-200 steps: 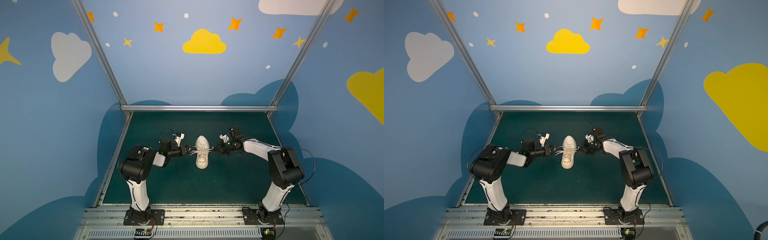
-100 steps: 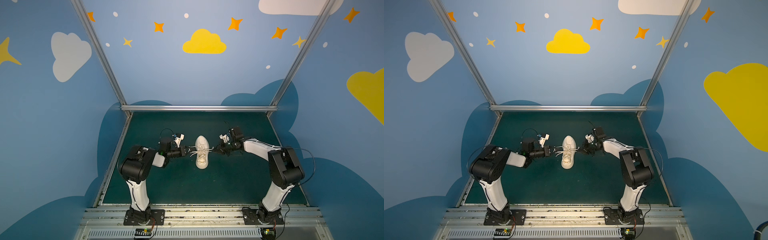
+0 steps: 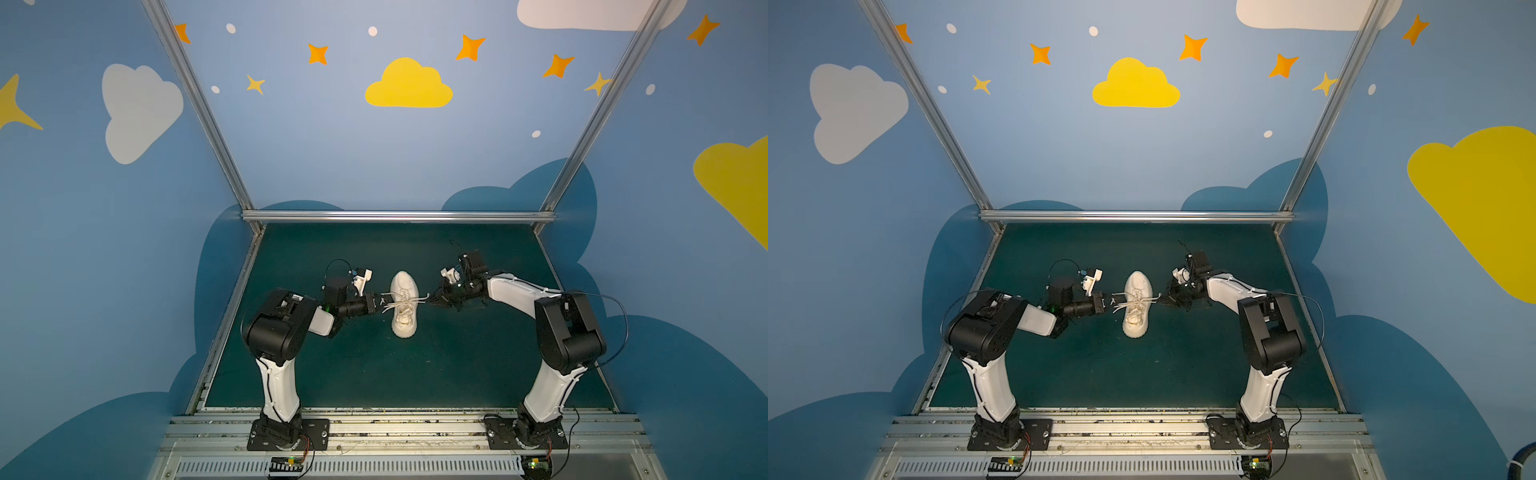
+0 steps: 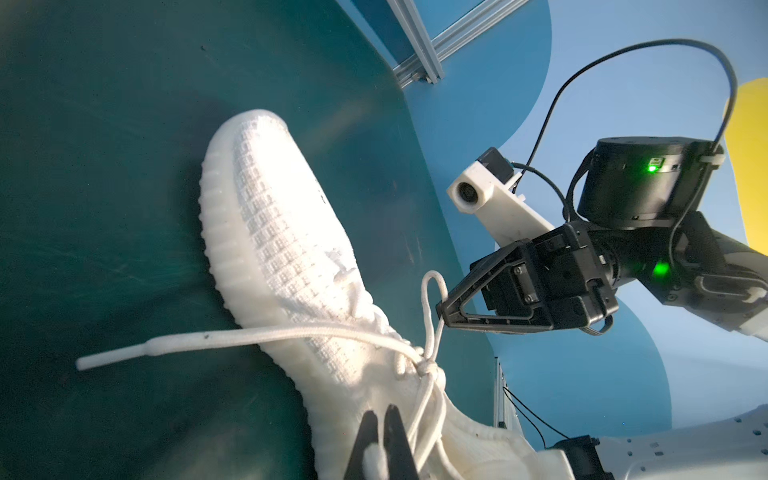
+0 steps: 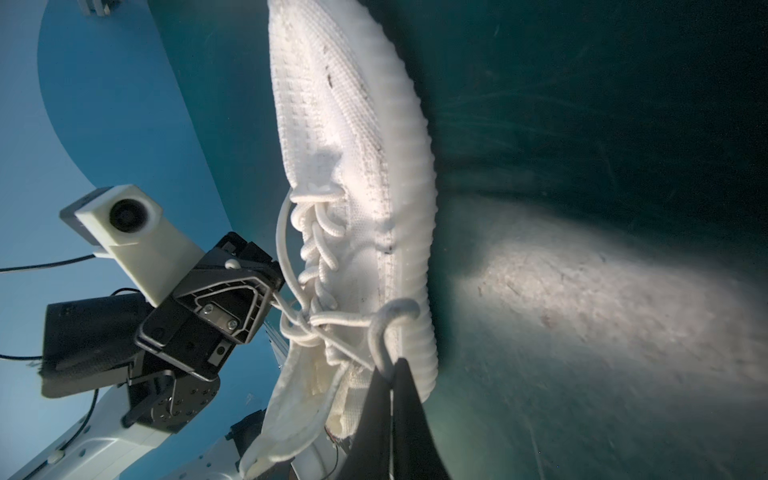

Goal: Tie the shoes

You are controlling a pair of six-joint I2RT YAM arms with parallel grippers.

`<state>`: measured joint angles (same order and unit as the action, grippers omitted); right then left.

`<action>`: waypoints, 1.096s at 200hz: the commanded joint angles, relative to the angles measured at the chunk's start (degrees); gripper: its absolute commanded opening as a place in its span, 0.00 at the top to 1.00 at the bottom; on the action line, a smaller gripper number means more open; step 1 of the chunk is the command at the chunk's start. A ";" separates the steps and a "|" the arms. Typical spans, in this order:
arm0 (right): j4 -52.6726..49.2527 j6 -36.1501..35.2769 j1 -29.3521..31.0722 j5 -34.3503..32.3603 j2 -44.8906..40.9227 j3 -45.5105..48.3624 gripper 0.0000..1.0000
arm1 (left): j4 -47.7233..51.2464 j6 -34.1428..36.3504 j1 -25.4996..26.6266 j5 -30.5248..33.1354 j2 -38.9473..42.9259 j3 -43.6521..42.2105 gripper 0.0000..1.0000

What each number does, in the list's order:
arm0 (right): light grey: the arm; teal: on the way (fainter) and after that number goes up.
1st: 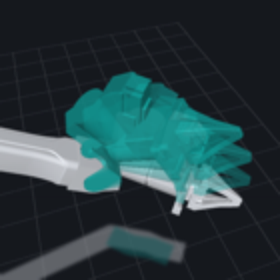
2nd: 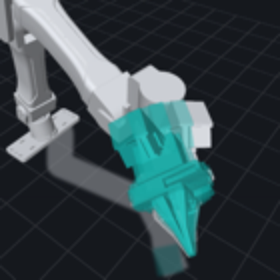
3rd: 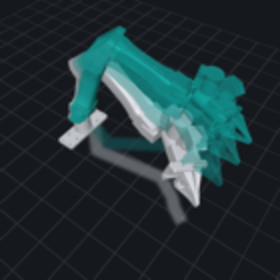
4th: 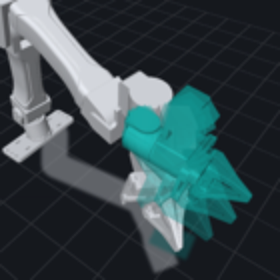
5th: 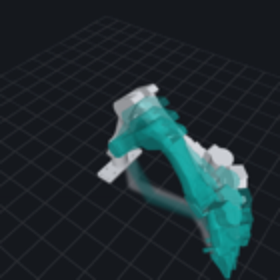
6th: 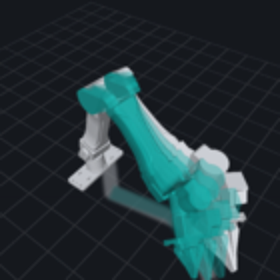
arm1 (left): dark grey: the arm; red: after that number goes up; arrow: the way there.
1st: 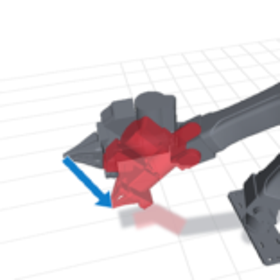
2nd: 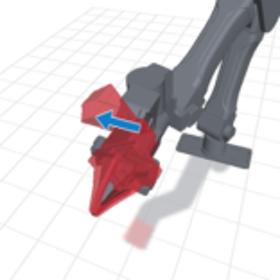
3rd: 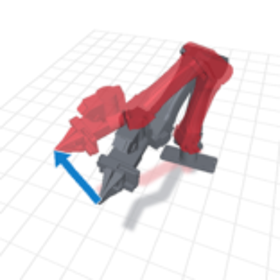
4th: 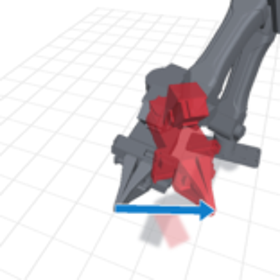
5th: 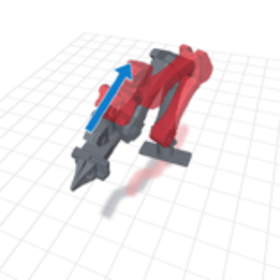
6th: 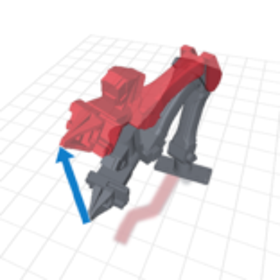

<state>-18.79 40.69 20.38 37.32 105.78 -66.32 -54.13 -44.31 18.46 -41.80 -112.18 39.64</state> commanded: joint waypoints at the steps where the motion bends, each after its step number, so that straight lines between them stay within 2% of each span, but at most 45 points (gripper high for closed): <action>1: -3.60 -0.57 -1.22 -1.60 1.97 -1.50 1.00 | -1.54 -1.39 0.02 3.12 -1.55 -0.38 0.97; 7: -3.37 -0.59 -1.20 -1.07 1.98 -1.65 1.00 | -0.98 -1.18 0.18 3.00 -1.51 0.03 0.97; 12: -3.57 -0.67 -1.22 -0.67 2.04 -1.89 0.92 | -0.48 -0.93 0.34 2.76 -1.46 0.35 0.97; 34: -5.97 -1.93 -1.17 1.02 2.20 -3.95 0.75 | 0.66 -0.17 0.52 2.80 -0.86 0.48 0.97; 57: -8.91 -3.41 -1.26 1.17 0.44 -5.07 0.66 | 1.44 0.20 0.46 2.50 -0.27 0.36 0.97; 84: -15.71 -8.03 -1.33 -2.87 -2.73 -7.09 0.66 | 1.51 0.28 0.41 2.67 0.03 0.14 0.97; 97: -21.55 -12.98 -0.74 -5.38 -1.83 -12.06 0.66 | 1.37 0.19 0.44 2.52 -0.14 0.28 0.97; 128: -33.45 -24.31 3.78 -10.45 4.93 -27.26 0.68 | 0.79 -0.60 0.26 1.98 -0.65 0.95 0.97; 163: -42.24 -35.65 10.01 -15.05 14.05 -43.29 0.69 | 0.95 -0.86 0.29 2.23 -0.32 1.23 0.97; 195: -47.97 -41.09 13.58 -18.68 21.93 -56.13 0.70 | 1.09 -1.04 0.29 2.06 -0.06 0.97 0.97; 219: -49.98 -43.02 15.44 -19.91 25.53 -61.34 0.70 | 1.08 -1.04 0.28 2.12 0.20 0.79 0.97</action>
<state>-62.00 2.92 34.85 20.69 129.16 -122.93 -53.52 -45.43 19.03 -39.42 -112.95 39.97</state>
